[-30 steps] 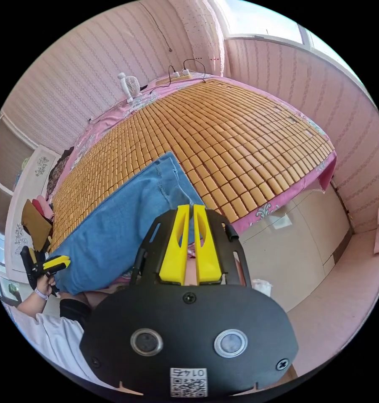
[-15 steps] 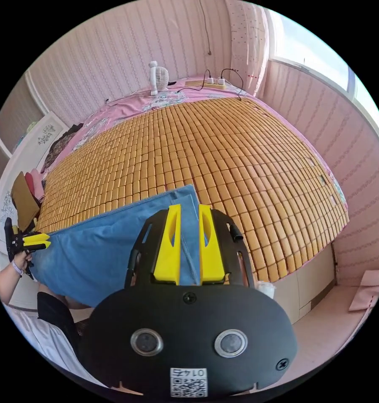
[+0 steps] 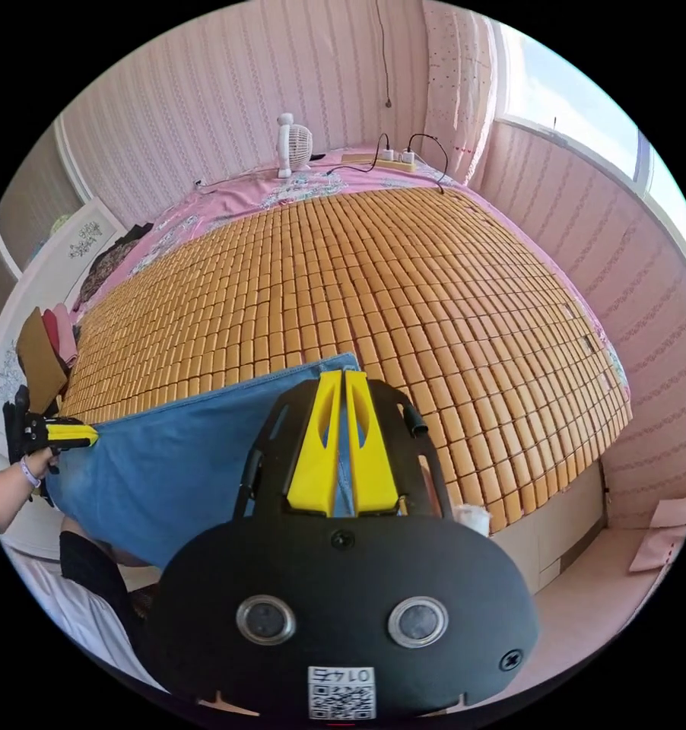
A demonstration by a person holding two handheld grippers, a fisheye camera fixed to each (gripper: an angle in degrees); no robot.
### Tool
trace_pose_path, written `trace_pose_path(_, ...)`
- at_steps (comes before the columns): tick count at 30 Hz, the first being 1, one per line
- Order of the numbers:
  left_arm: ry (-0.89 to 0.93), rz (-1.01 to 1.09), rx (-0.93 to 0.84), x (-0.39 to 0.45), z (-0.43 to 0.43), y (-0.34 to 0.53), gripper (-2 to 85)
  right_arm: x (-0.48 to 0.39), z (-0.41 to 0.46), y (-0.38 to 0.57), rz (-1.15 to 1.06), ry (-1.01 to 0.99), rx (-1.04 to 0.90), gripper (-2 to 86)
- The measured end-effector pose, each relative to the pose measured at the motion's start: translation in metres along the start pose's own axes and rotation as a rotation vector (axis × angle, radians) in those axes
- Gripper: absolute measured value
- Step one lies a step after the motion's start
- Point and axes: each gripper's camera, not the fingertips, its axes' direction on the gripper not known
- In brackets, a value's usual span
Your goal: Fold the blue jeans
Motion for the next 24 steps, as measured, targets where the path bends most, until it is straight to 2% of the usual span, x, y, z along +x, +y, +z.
trace_pose_path(3, -0.031, 0.025, 0.072, 0.004, -0.019, 0.011, -0.9, 0.009, -0.020, 0.008, 0.030, -0.043, 0.051, -0.6)
trace_pose_path(7, -0.077, 0.002, 0.190, 0.000, -0.042, 0.023, -1.0, 0.007, -0.009, -0.007, 0.012, -0.033, 0.004, -0.5)
trace_pose_path(12, -0.008, -0.181, 0.137, -0.025, -0.005, 0.016, -1.0, 0.000, 0.052, -0.030, 0.051, -0.035, -0.090, -0.5)
trace_pose_path(14, 0.033, -0.236, 0.046, -0.034, 0.022, 0.013, -1.0, -0.006, 0.078, -0.035, 0.049, -0.016, -0.143, -0.5)
trace_pose_path(18, 0.031, -0.248, 0.052, -0.040, 0.028, 0.016, -1.0, -0.017, 0.095, -0.043, 0.005, 0.022, -0.169, -0.3)
trace_pose_path(21, 0.096, -0.295, 0.046, -0.053, 0.034, 0.021, -0.9, -0.018, 0.086, -0.052, 0.057, 0.014, -0.157, 0.1)
trace_pose_path(24, 0.167, -0.344, 0.054, -0.067, 0.040, 0.029, -0.5, -0.016, 0.114, -0.056, 0.099, 0.013, -0.158, 1.2)
